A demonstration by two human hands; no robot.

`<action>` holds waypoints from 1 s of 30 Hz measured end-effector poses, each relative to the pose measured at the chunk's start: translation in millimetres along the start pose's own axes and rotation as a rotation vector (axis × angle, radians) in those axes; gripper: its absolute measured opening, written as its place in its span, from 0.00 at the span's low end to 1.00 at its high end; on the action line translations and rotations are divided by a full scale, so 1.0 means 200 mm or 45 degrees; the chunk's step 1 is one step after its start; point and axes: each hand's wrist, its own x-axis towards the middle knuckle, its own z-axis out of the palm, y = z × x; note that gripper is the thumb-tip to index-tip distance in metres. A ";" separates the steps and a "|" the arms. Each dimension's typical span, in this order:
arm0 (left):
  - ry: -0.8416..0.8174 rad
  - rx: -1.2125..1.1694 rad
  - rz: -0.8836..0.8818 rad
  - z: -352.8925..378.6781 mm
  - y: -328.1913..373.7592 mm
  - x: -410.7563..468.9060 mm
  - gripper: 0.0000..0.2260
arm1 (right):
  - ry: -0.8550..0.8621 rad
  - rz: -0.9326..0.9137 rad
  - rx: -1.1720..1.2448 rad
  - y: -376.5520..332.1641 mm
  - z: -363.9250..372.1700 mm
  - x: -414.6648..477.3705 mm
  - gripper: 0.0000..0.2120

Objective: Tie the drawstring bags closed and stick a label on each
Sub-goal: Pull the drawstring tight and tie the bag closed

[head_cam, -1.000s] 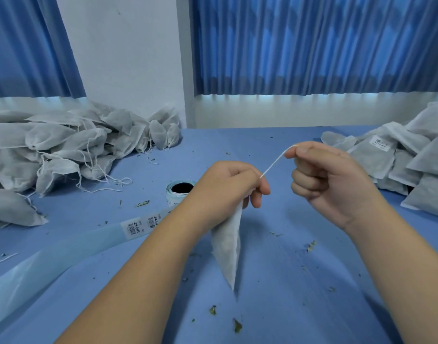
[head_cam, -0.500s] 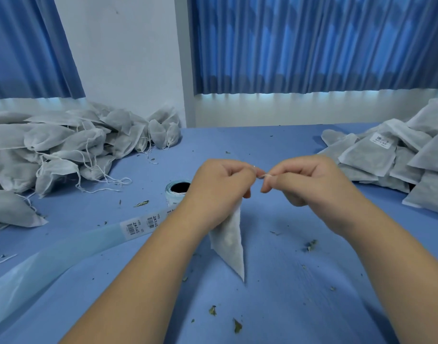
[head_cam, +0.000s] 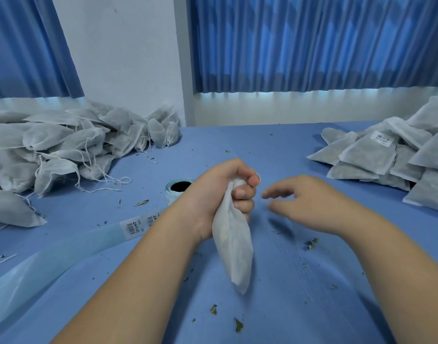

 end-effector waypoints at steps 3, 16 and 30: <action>0.042 -0.004 -0.018 0.00 -0.01 0.01 0.07 | 0.149 -0.056 -0.022 0.00 0.00 0.01 0.09; 0.019 0.193 -0.025 0.02 -0.01 -0.01 0.14 | 0.096 -0.151 0.682 -0.09 -0.03 -0.03 0.09; -0.013 0.670 0.129 -0.01 0.03 -0.05 0.13 | 0.022 -0.214 0.705 -0.08 -0.04 -0.03 0.07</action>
